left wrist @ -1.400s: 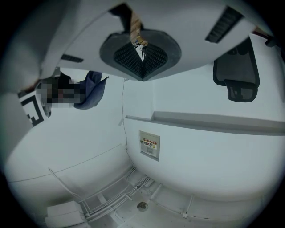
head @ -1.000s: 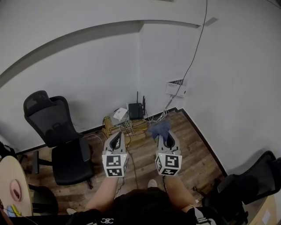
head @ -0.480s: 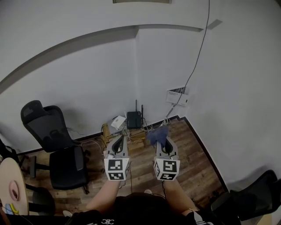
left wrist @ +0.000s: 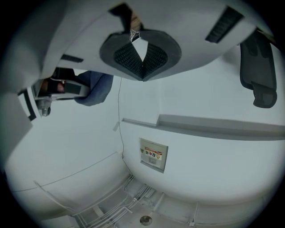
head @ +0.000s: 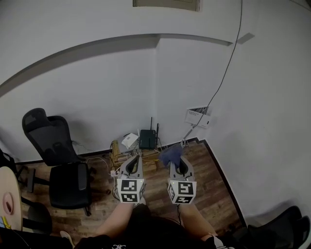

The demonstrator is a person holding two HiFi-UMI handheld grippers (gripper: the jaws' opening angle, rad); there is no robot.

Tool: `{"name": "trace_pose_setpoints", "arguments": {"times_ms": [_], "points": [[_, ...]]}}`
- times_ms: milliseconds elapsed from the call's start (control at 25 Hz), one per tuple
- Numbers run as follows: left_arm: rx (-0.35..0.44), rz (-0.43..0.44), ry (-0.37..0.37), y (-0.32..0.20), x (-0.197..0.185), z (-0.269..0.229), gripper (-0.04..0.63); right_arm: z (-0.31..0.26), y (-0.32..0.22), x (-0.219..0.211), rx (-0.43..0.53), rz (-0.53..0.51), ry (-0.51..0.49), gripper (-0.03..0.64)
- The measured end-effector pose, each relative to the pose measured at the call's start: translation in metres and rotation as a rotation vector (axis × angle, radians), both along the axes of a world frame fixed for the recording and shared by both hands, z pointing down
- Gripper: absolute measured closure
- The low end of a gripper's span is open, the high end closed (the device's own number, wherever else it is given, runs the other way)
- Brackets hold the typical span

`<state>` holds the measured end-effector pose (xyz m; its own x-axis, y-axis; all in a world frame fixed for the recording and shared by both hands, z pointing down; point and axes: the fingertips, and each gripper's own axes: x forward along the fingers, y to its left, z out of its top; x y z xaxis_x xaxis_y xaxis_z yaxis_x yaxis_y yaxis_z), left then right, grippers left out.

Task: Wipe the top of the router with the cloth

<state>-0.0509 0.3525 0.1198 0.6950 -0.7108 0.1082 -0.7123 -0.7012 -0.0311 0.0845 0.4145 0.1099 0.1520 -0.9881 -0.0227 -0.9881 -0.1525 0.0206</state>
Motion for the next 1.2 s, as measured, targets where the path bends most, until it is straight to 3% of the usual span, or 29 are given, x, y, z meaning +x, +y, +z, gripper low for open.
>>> {"name": "trace_pose_setpoints", "arguments": {"times_ms": [640,1200], "points": [[-0.001,0.03,0.019,-0.093,0.047,0.015,0.603,0.011,-0.103,0.033,-0.014,-0.023,0.024,0.583],[-0.081,-0.021,-0.015,-0.25,0.093,0.045,0.603,0.04,-0.269,0.084,-0.088,-0.075,-0.01,0.581]]}}
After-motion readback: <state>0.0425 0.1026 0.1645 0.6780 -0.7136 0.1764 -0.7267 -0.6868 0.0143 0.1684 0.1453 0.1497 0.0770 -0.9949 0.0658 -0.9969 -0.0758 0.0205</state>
